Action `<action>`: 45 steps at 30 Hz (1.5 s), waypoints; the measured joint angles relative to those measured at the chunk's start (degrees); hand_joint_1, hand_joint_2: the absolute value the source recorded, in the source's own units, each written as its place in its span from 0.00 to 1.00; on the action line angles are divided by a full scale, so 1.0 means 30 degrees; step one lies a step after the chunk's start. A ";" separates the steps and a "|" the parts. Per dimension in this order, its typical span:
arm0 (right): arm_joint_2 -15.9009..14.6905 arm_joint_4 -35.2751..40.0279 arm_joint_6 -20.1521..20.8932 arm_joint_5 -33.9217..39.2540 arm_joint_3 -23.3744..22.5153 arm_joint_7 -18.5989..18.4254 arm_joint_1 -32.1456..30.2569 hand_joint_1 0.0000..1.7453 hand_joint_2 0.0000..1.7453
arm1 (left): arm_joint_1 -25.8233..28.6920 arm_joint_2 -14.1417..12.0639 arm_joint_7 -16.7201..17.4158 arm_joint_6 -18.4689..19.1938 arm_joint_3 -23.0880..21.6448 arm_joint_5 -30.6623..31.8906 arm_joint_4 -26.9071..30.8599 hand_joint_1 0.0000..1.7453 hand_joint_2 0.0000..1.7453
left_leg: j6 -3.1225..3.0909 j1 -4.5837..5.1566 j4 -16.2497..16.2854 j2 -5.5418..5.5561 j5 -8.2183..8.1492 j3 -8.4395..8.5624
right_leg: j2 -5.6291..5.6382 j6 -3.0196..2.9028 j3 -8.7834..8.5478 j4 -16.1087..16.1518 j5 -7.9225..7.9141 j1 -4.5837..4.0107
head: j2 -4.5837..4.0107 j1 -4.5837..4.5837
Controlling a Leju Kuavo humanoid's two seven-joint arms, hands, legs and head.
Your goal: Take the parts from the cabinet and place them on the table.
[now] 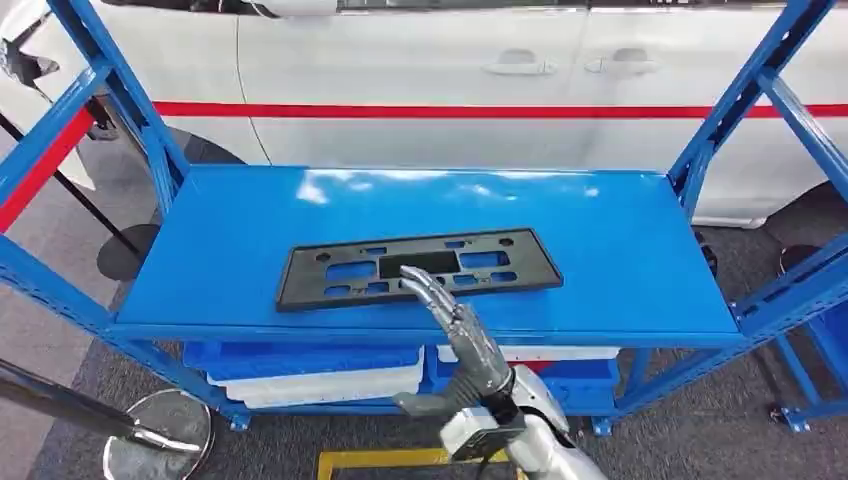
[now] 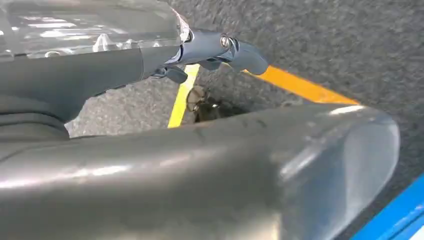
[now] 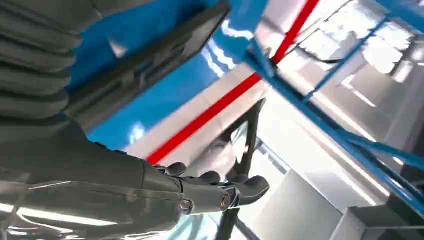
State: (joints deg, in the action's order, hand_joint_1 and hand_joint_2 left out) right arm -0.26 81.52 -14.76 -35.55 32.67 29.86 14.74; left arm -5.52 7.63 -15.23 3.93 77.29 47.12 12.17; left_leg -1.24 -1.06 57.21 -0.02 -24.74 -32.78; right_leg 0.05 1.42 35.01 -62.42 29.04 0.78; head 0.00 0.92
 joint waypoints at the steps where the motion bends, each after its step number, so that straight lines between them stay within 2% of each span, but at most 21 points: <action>1: 0.0190 -0.0612 -0.0744 -0.0715 0.0266 -0.0331 0.0501 0.00 1.00 | -0.0029 0.0007 -0.0015 0.0000 -0.0029 0.0073 0.0000 0.00 0.00 | -0.0026 0.0024 0.0000 -0.0008 0.0007 -0.0026 | -0.0002 0.0058 0.0679 -0.1447 0.0733 0.0007 | 0.0000 -0.0007; 3: 0.0590 -0.1857 -0.2134 -0.2273 0.0753 -0.0876 0.1191 0.00 1.00 | -0.0008 0.0022 -0.0022 0.0000 -0.0087 0.0138 0.0000 0.00 0.00 | -0.0053 0.0043 0.0015 0.0011 0.0001 -0.0069 | -0.0001 0.0130 0.2072 -0.4274 0.1721 0.0008 | 0.0000 0.0000; 4: 0.0770 -0.2375 -0.2407 -0.2502 0.0940 -0.0991 0.1418 0.00 1.00 | 0.0030 0.0029 -0.0022 0.0000 -0.0095 0.0153 0.0000 0.00 0.00 | -0.0051 0.0043 0.0020 0.0038 0.0000 -0.0059 | -0.0002 0.0125 0.2238 -0.4492 0.1500 0.0011 | 0.0000 0.0000; 5: 0.0881 -0.2672 -0.2504 -0.2577 0.1044 -0.1051 0.1603 0.00 1.00 | 0.0051 0.0036 -0.0022 0.0000 -0.0102 0.0153 0.0000 0.00 0.00 | -0.0041 0.0042 0.0025 0.0071 -0.0005 -0.0039 | -0.0002 0.0103 0.1982 -0.3893 0.0959 0.0013 | 0.0000 0.0000; 8: 0.1216 -0.3489 -0.4308 -0.4688 0.1373 -0.1963 0.2400 0.00 1.00 | 0.0058 0.0124 -0.0022 -0.0015 -0.0109 0.0189 0.0000 0.00 0.00 | 0.0119 0.0043 0.0124 0.0161 -0.0107 0.0016 | 0.0003 -0.0169 -0.0307 0.0882 -0.1397 -0.0015 | 0.0000 -0.0007; 11: 0.1748 -0.4800 -0.6651 -0.8270 0.1992 -0.3609 0.3368 0.00 1.00 | 0.0034 0.0146 -0.0080 -0.0029 -0.0124 0.0306 0.0000 0.00 0.00 | 0.0482 0.0164 0.0190 0.0139 -0.0101 -0.0151 | 0.0062 -0.0408 -0.0319 0.1344 -0.1193 -0.0160 | 0.0000 0.0015; 14: 0.2353 -0.6126 -0.7123 -1.0659 0.2458 -0.4877 0.4308 0.00 1.00 | 0.0023 0.0146 -0.0087 -0.0051 -0.0138 0.0415 0.0000 0.00 0.00 | 0.0810 0.0132 0.0091 0.0133 -0.0133 -0.0070 | 0.0072 -0.0777 -0.0404 0.1520 -0.1306 -0.0095 | 0.0000 0.0015; 16: 0.2754 -0.6789 -0.7152 -1.1400 0.2727 -0.5230 0.4777 0.00 1.00 | 0.0013 0.0146 -0.0116 -0.0080 -0.0175 0.0466 0.0000 0.00 0.00 | 0.0968 0.0090 0.1555 0.0115 -0.1117 -0.0680 | -0.0015 -0.0939 -0.0456 0.1583 -0.1315 -0.0030 | 0.0000 0.0015; 18: 0.3096 -0.8269 -0.7101 -1.2005 0.3165 -0.5539 0.5460 0.00 1.00 | 0.0051 0.0146 -0.0116 -0.0102 -0.0182 0.0444 0.0000 0.00 0.00 | 0.1060 0.0081 0.4880 0.0116 -0.2564 -0.2266 | -0.0038 -0.1016 -0.0408 0.1577 -0.1340 -0.0085 | 0.0000 0.0015; 20: 0.3227 -0.9303 -0.7137 -1.2304 0.3398 -0.5808 0.5660 0.00 1.00 | 0.0121 0.0146 -0.0109 -0.0102 -0.0182 0.0444 0.0000 0.00 0.00 | 0.1042 0.0081 0.6056 0.0115 -0.2600 -0.2887 | -0.0056 -0.1024 -0.0416 0.1573 -0.1335 -0.0134 | 0.0000 0.0015; 21: 0.3320 -0.9859 -0.7166 -1.2484 0.3463 -0.5953 0.5747 0.00 1.00 | 0.0147 0.0138 -0.0109 -0.0102 -0.0182 0.0444 0.0000 0.00 0.00 | 0.1007 0.0082 0.5280 0.0115 -0.1974 -0.2536 | -0.0054 -0.1022 -0.0429 0.1567 -0.1333 -0.0145 | 0.0000 0.0015; 23: 0.3575 -1.0996 -0.7224 -1.2918 0.3593 -0.6351 0.6163 0.00 1.00 | 0.0142 0.0103 -0.0117 -0.0102 -0.0182 0.0444 0.0000 0.00 0.00 | 0.0849 0.0092 0.1954 0.0110 -0.0280 -0.0922 | -0.0025 -0.1002 -0.0494 0.1556 -0.1322 -0.0153 | 0.0000 0.0015; 24: 0.3685 -1.1470 -0.7232 -1.3125 0.3659 -0.6557 0.6347 0.00 1.00 | 0.0135 0.0087 -0.0117 -0.0102 -0.0182 0.0444 0.0000 0.00 0.00 | 0.0744 0.0104 0.0458 0.0093 0.0124 -0.0208 | -0.0025 -0.0957 -0.0525 0.1557 -0.1303 -0.0157 | 0.0000 0.0015; 25: 0.3730 -1.1911 -0.7276 -1.3258 0.3703 -0.6739 0.6550 0.00 1.00 | 0.0107 0.0080 -0.0117 -0.0102 -0.0182 0.0444 0.0000 0.00 0.00 | 0.0636 0.0210 0.0086 0.0096 -0.0117 -0.0047 | -0.0013 -0.0791 -0.0427 0.1467 -0.1291 -0.0322 | 0.0000 0.0015; 30: 0.4072 -1.4118 -0.7305 -1.3841 0.3783 -0.7564 0.7349 0.00 1.00 | 0.0163 0.0058 -0.0146 -0.0087 -0.0189 0.0459 0.0000 0.00 0.00 | 0.0095 0.0150 -0.0064 0.0131 0.0157 -0.0086 | 0.0001 -0.0257 -0.0298 0.1235 -0.1135 -0.0173 | 0.0000 0.0015; 33: 0.4137 -1.5415 -0.7334 -1.3942 0.3791 -0.8132 0.7863 0.00 1.00 | 0.0111 0.0015 -0.0197 -0.0044 -0.0189 0.0495 0.0000 0.00 0.00 | -0.0091 0.0168 -0.0073 0.0113 0.0184 -0.0166 | -0.0013 -0.0043 0.1620 -0.2728 0.1010 -0.0134 | 0.0000 0.0015; 35: 0.4130 -1.6126 -0.7428 -1.4014 0.3783 -0.8314 0.7961 0.00 1.00 | 0.0168 -0.0007 -0.0204 -0.0015 -0.0189 0.0510 0.0000 0.00 0.00 | -0.0094 0.0171 -0.0062 0.0120 0.0185 -0.0181 | -0.0013 -0.0016 0.2564 -0.4552 0.1403 -0.0135 | 0.0000 0.0015; 36: 0.4137 -1.6347 -0.7480 -1.4074 0.3783 -0.8409 0.8017 0.00 1.00 | 0.0183 -0.0007 -0.0204 -0.0014 -0.0189 0.0524 0.0000 0.00 0.00 | -0.0093 0.0174 -0.0056 0.0127 0.0184 -0.0174 | -0.0012 -0.0047 0.2396 -0.4149 0.0934 -0.0138 | 0.0000 0.0015; 39: 0.4145 -1.6922 -0.7727 -1.4139 0.3696 -0.8803 0.8396 0.00 1.00 | 0.0155 -0.0007 -0.0197 0.0015 -0.0218 0.0634 0.0000 0.00 0.00 | -0.0026 0.0226 -0.0027 0.0162 0.0145 -0.0087 | -0.0006 -0.0418 0.0024 0.0545 -0.1412 -0.0212 | 0.0000 0.0015; 40: 0.4152 -1.7061 -0.7786 -1.4139 0.3630 -0.8890 0.8595 0.00 1.00 | 0.0151 0.0007 -0.0197 0.0029 -0.0226 0.0634 -0.0007 0.00 0.00 | 0.0056 0.0339 0.0002 0.0160 0.0106 -0.0114 | -0.0013 -0.0550 -0.0436 0.1515 -0.1301 -0.0346 | 0.0000 0.0015; 45: 0.4334 -1.7570 -0.8026 -1.4146 0.3135 -0.9064 0.9123 0.00 1.00 | 0.0120 -0.0073 -0.0211 0.0058 -0.0233 0.0670 -0.0007 0.00 0.00 | 0.0604 0.0234 0.0201 0.0117 -0.0050 -0.0232 | -0.0069 -0.0887 -0.0488 0.1877 -0.1585 -0.0181 | 0.0000 0.0015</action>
State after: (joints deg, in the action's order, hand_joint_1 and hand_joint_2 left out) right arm 12.74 28.81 -38.84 -77.99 42.08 2.67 42.11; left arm -5.16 7.41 -15.87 4.11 76.59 49.13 12.15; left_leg 0.57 -0.36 57.81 0.33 -24.89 -33.48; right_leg -0.16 -1.24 33.55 -56.79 24.28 0.24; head 0.00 0.96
